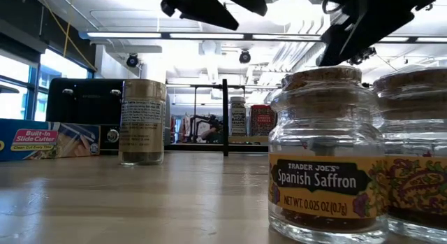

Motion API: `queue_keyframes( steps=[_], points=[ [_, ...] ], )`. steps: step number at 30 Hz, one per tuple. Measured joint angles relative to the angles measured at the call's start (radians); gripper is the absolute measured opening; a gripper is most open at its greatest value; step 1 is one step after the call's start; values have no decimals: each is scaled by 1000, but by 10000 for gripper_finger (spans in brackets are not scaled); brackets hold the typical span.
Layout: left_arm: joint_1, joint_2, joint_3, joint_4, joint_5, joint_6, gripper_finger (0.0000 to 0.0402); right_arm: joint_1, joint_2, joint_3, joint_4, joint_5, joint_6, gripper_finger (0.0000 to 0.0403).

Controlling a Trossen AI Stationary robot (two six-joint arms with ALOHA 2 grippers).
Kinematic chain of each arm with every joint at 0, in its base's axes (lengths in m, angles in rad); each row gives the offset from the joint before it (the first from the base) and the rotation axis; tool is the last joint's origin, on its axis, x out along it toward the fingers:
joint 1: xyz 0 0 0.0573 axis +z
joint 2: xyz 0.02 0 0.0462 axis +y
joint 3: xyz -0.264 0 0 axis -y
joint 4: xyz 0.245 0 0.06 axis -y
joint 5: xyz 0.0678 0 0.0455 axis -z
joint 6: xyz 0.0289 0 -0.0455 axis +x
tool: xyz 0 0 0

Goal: Shelf spices
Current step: Put the top right brown seasoning bottle on the shelf

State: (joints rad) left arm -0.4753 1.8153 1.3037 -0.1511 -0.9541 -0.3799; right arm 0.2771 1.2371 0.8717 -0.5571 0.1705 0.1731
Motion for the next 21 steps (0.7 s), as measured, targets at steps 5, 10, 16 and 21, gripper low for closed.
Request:
queue_keyframes(
  steps=[5, 10, 16, 21],
  points=[
    [-5, 0, 0, -39, -19, -36, 307, -79, 56, 35, -20, -30, -85, 332],
    [-3, 0, 0, -52, -19, -38, 307, -121, 115, 81, -66, -48, -146, 332],
    [-3, 0, 0, -75, -18, -63, 307, -161, 168, 90, -114, -124, -164, 332],
    [-3, 0, 0, -81, -18, -64, 307, -166, 209, 91, -115, -149, -192, 332]
  ],
)
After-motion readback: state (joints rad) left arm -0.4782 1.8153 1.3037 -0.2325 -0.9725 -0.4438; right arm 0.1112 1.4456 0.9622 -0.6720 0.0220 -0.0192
